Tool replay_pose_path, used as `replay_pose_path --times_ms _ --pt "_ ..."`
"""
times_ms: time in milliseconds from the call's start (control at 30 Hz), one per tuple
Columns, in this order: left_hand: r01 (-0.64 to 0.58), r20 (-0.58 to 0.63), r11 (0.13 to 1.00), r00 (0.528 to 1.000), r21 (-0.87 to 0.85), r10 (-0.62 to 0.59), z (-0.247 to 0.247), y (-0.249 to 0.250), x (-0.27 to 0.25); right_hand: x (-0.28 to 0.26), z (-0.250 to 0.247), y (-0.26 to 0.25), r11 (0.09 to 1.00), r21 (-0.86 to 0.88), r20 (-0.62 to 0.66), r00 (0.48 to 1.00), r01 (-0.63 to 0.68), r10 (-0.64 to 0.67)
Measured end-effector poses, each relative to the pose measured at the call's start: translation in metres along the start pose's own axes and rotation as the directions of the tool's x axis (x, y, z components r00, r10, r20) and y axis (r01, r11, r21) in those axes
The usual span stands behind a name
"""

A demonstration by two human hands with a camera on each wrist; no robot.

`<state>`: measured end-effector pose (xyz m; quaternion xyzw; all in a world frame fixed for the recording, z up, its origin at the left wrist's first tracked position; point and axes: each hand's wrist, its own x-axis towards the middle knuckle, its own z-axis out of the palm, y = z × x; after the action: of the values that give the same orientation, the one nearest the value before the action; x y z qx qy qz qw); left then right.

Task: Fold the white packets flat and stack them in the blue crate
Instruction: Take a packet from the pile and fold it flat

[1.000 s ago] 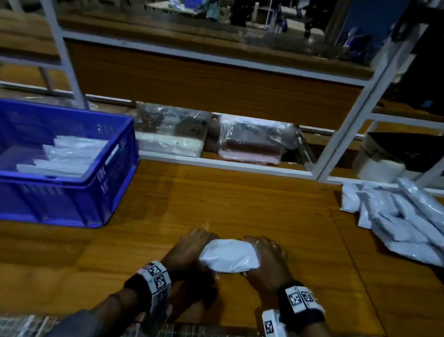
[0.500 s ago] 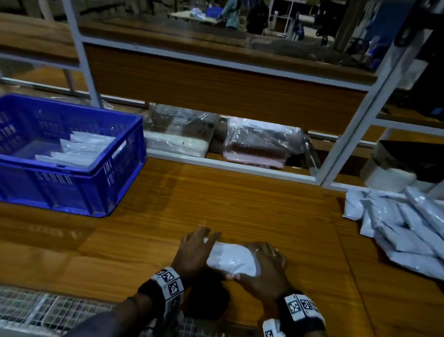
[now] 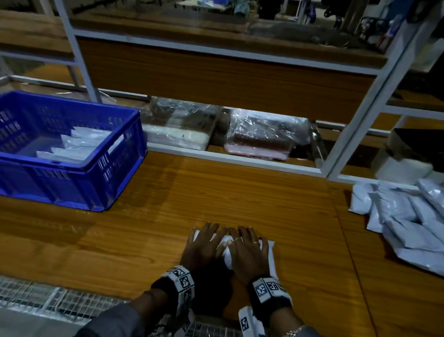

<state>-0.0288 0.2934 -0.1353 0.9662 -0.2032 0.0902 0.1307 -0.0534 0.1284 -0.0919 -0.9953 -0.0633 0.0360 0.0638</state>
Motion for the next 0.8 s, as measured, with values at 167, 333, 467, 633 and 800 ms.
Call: replay_pose_path --times_ms 167,333,467,633,800 --pt "-0.027 -0.002 1.000 1.000 0.004 0.027 0.002 0.000 0.005 0.005 0.009 0.003 1.000 -0.030 -0.029 1.000 0.008 -0.009" --pt "-0.092 -0.044 0.995 0.995 -0.030 0.091 0.003 -0.001 0.005 0.006 0.009 0.002 1.000 0.003 -0.034 0.999 0.005 -0.005" --pt "-0.011 0.081 0.991 0.996 -0.132 0.022 -0.001 -0.002 0.006 0.006 0.005 0.001 0.999 0.038 -0.005 1.000 -0.021 0.021" --pt "0.163 0.189 0.974 0.973 -0.158 -0.132 -0.015 -0.005 0.007 0.005 -0.002 0.017 0.969 0.230 0.014 0.996 -0.094 0.094" --pt "0.278 0.221 0.923 0.950 -0.266 -0.223 -0.015 -0.021 0.000 -0.002 0.001 0.039 0.907 0.300 0.151 0.954 -0.296 0.261"
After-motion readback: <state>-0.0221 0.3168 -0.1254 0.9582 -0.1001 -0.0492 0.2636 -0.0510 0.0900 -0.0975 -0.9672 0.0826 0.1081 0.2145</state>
